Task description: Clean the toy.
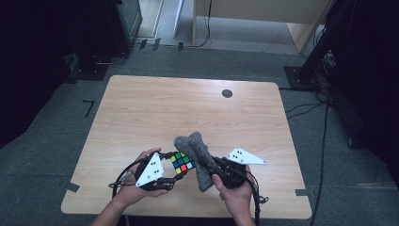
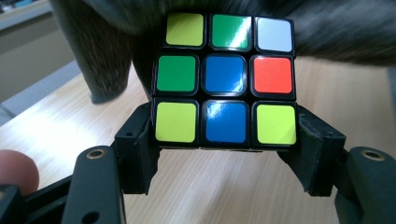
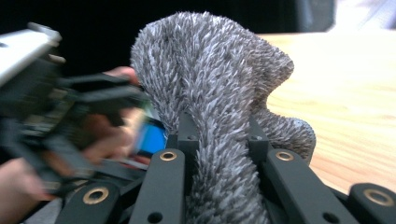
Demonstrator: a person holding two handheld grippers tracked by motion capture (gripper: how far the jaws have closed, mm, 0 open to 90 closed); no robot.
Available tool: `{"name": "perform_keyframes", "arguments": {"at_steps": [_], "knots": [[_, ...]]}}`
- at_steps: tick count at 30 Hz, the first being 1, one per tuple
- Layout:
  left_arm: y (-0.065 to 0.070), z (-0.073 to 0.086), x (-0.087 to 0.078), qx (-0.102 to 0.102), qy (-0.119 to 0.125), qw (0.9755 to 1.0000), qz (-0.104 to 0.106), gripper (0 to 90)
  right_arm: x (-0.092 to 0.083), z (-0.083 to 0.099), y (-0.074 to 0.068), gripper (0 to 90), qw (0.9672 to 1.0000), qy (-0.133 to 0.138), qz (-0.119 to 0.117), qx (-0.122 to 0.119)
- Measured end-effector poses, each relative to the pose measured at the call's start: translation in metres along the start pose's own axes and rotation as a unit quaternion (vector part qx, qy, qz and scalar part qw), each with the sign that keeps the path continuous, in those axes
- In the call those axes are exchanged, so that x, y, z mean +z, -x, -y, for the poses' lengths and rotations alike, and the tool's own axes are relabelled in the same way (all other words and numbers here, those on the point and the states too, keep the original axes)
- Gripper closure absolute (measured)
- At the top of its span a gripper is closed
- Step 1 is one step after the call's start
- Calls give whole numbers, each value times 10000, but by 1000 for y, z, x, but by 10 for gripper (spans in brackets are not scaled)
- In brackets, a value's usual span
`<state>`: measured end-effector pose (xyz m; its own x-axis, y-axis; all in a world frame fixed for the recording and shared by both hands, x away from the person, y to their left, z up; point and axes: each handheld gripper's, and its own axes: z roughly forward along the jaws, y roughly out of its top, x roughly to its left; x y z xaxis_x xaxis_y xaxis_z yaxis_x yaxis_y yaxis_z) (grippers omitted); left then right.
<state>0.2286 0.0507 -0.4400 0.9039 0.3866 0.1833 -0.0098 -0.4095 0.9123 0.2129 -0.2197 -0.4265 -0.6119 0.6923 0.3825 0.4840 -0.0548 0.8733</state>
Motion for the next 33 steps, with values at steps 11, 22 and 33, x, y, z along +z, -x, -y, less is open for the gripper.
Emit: {"name": "perform_keyframes", "arguments": {"at_steps": [11, 22, 33], "knots": [[0, 4, 6, 27, -284, 9993, -231, 346, -1, -2, -12, 754, 9998, 46, -4, -202], [1, 6, 17, 191, -973, 9918, -807, 346, -1, -1, -23, 748, 9929, 84, 582, -1034], [12, 3, 26, 318, -1319, 9875, -806, 348, 33, 27, -73, 745, 9394, -691, 1399, -3054]]}}
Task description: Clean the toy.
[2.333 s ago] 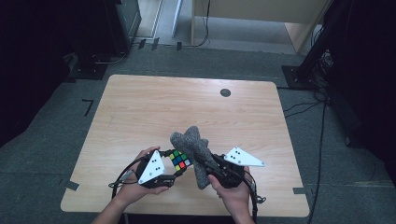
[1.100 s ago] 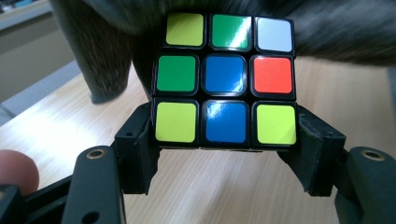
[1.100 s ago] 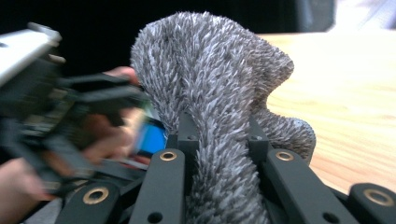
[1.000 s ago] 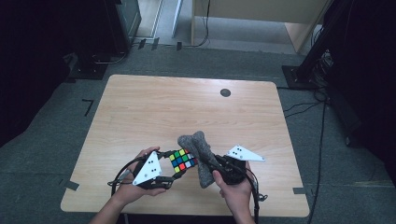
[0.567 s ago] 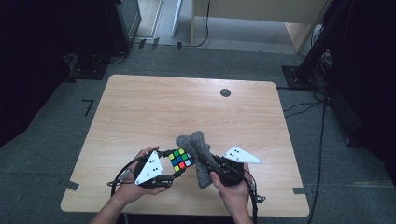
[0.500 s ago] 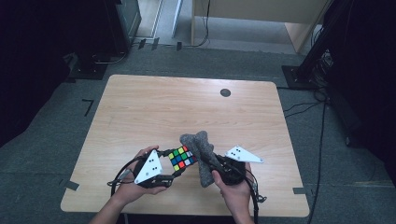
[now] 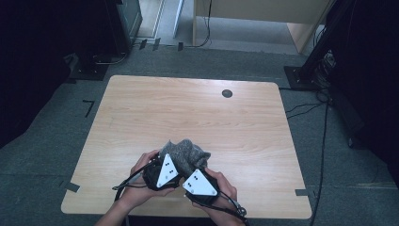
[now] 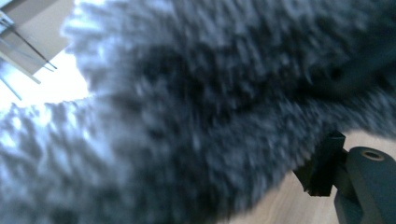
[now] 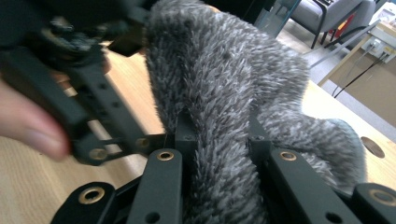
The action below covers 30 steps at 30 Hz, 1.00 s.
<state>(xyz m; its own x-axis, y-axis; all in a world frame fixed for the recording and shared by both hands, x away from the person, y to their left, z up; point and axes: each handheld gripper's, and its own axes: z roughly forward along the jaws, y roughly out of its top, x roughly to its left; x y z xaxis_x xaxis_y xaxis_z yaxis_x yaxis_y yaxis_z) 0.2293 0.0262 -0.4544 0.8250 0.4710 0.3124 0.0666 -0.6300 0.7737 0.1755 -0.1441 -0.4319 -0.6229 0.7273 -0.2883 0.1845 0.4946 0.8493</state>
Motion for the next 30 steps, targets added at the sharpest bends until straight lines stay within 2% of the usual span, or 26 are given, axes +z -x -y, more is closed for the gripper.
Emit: {"name": "perform_keyframes", "arguments": {"at_steps": [1, 2, 4, 6, 9, 11, 12, 14, 16, 18, 19, 20, 22, 24, 26, 27, 28, 30], "knots": [[0, 0, 0, 55, -22, 10000, -26, 348, -1, 0, 6, 744, 9999, 19, 65, 105], [1, 1, 1, 62, -18, 10000, -21, 348, -2, 1, 12, 742, 9993, -21, 250, 260], [1, 1, 2, 65, -35, 10000, -25, 348, -3, 4, 20, 740, 9984, -46, 358, 447], [1, 2, 3, -3, 10, 10000, -6, 347, -6, 4, 20, 740, 9978, -19, 423, 516], [-3, 1, 0, -175, 104, 9998, 60, 347, -7, -1, 5, 740, 9997, 178, -3, 144], [-5, 0, -3, -241, 190, 9995, 75, 347, -5, -3, -4, 740, 9998, 150, -13, -97], [-5, 0, -4, -247, 211, 9995, 62, 347, -5, -2, -4, 741, 9998, 168, -7, -116], [-6, 0, -5, -251, 208, 9995, 37, 348, -7, -2, 6, 742, 9998, 197, 13, 100], [-7, 1, -5, -280, 232, 9993, 42, 347, -10, 0, 18, 741, 9989, 182, 263, 338], [-8, 1, -6, -321, 254, 9992, 48, 347, -14, 2, 26, 741, 9973, 205, 360, 608], [-9, 1, -6, -370, 287, 9989, 55, 347, -15, 2, 27, 741, 9967, 244, 403, 660], [-9, 1, -6, -398, 310, 9987, 56, 347, -17, 1, 24, 741, 9967, 350, 348, 648], [-9, 1, -7, -417, 380, 9984, 75, 347, -19, -3, 14, 741, 9977, 533, 99, 407], [-9, 0, -9, -417, 441, 9981, 105, 347, -16, -6, 3, 741, 9984, 530, -32, 204], [-9, 0, -10, -411, 455, 9981, 98, 347, -13, -5, 1, 742, 9989, 450, -24, 130], [-10, 1, -10, -380, 419, 9984, 61, 347, -13, -3, 5, 743, 9988, 440, -23, 192], [-10, 1, -9, -368, 401, 9985, 60, 347, -13, -1, 12, 744, 9983, 458, -6, 370], [-11, 3, -9, -417, 436, 9982, 77, 347, -15, 1, 22, 743, 9969, 398, 197, 646]]}}
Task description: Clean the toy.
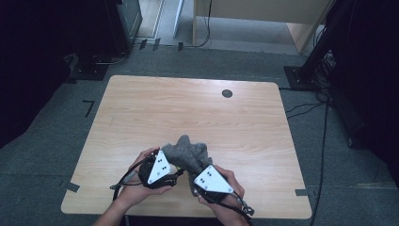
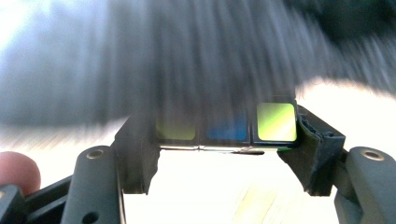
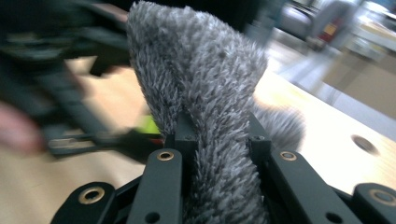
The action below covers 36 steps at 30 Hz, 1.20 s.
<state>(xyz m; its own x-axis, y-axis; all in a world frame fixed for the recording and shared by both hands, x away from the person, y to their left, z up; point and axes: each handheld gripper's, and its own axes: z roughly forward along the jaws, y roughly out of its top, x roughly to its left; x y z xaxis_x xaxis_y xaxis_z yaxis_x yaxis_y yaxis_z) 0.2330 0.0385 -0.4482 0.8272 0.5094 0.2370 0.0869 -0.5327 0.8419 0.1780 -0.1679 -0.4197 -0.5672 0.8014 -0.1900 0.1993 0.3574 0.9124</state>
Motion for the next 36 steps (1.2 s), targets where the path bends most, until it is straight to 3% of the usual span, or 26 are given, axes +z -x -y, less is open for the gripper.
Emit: {"name": "perform_keyframes", "arguments": {"at_steps": [3, 4, 7, 10, 12, 15, 17, 18, 20, 22, 24, 26, 27, 28, 30, 33, 36], "knots": [[0, 1, 1, 16, -25, 10000, 4, 346, -4, 1, 12, 742, 9992, 104, 83, 386], [1, 1, 2, 30, -34, 10000, 14, 346, -5, 1, 12, 741, 9989, 182, 4, 423], [4, 0, 3, 64, -20, 10000, 64, 346, -4, -1, -2, 740, 9989, 247, -348, 171], [5, -1, 2, 96, 23, 9999, 62, 346, 2, 2, -12, 740, 9990, 153, -410, -28], [4, -1, 1, 94, 39, 9999, 67, 346, 1, 3, -6, 741, 9991, 176, -387, 75], [2, -1, -2, 47, 119, 9999, 76, 346, -3, 3, 13, 740, 9985, 199, -171, 483], [0, -1, -3, -11, 192, 9997, 124, 346, -6, 4, 23, 740, 9979, 190, 37, 623], [0, -1, -3, -6, 187, 9998, 119, 346, -8, 4, 27, 740, 9971, 236, 5, 727], [0, 0, -2, 17, 144, 9998, 113, 346, -10, 3, 25, 738, 9961, 393, -217, 762], [1, 0, -1, 44, 120, 9998, 126, 346, -10, 0, 13, 735, 9960, 477, -519, 546], [3, -2, -2, 71, 168, 9997, 163, 346, -6, -2, -2, 733, 9960, 376, -779, 218], [4, -3, -2, 128, 138, 9997, 124, 346, -1, 1, -10, 733, 9973, 240, -689, 0], [4, -2, -2, 133, 131, 9998, 108, 346, 0, 1, -9, 734, 9972, 229, -705, 52], [4, -2, -3, 131, 119, 9998, 113, 346, 0, 1, -4, 735, 9972, 240, -694, 137], [3, -2, -4, 99, 169, 9997, 129, 347, -3, 1, 7, 734, 9984, 245, -387, 329], [1, -3, -6, 50, 244, 9996, 143, 346, -9, 2, 25, 734, 9973, 284, -65, 678], [0, -2, -6, -22, 273, 9995, 162, 347, -12, 3, 36, 731, 9953, 373, -73, 888]]}}
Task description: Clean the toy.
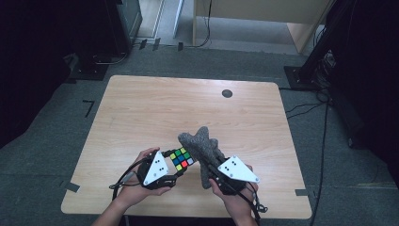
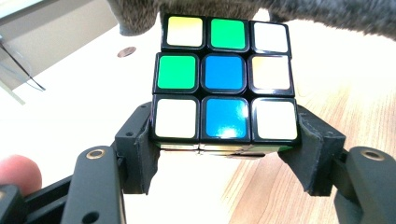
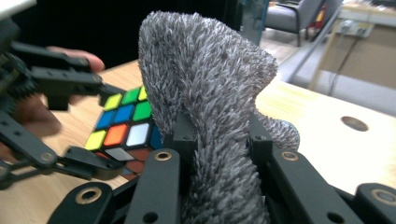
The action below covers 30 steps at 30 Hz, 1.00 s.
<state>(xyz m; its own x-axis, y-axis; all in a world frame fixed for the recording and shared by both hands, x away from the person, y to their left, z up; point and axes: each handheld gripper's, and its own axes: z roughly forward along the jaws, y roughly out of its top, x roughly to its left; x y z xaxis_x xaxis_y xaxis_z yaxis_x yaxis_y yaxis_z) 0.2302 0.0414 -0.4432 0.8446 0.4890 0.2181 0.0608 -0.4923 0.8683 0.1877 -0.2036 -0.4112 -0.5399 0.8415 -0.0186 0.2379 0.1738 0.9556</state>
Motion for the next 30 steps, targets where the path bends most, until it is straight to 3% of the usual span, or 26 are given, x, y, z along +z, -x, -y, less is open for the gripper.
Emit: {"name": "perform_keyframes", "arguments": {"at_steps": [5, 9, 14, 16, 19, 21, 23, 25, 28, 30], "knots": [[-3, -1, -5, -189, 309, 9989, 303, 346, 6, 5, 6, 730, 9965, -49, -640, 534], [-6, -2, -11, -300, 570, 9970, 440, 346, 11, 12, 17, 733, 9900, -119, -912, 1066], [-11, -3, -16, -379, 776, 9951, 482, 346, 16, 16, 26, 733, 9898, -434, -765, 1124], [-10, -2, -15, -381, 751, 9953, 478, 346, 13, 14, 27, 732, 9894, -301, -765, 1201], [-9, -1, -13, -351, 675, 9959, 481, 346, 3, 6, 24, 728, 9846, 198, -1156, 1300], [-7, -2, -14, -326, 748, 9951, 550, 346, 0, 1, 20, 727, 9837, 312, -1317, 1187], [-7, -3, -16, -293, 854, 9940, 614, 346, 2, 1, 17, 728, 9849, 189, -1319, 1105], [-8, -2, -18, -338, 929, 9931, 630, 346, 7, 7, 21, 729, 9826, 109, -1310, 1308], [-14, -2, -22, -491, 1103, 9900, 727, 346, 16, 17, 31, 731, 9836, -337, -1034, 1439], [-15, -2, -23, -506, 1107, 9901, 704, 346, 14, 18, 36, 731, 9810, -259, -1027, 1624]]}}
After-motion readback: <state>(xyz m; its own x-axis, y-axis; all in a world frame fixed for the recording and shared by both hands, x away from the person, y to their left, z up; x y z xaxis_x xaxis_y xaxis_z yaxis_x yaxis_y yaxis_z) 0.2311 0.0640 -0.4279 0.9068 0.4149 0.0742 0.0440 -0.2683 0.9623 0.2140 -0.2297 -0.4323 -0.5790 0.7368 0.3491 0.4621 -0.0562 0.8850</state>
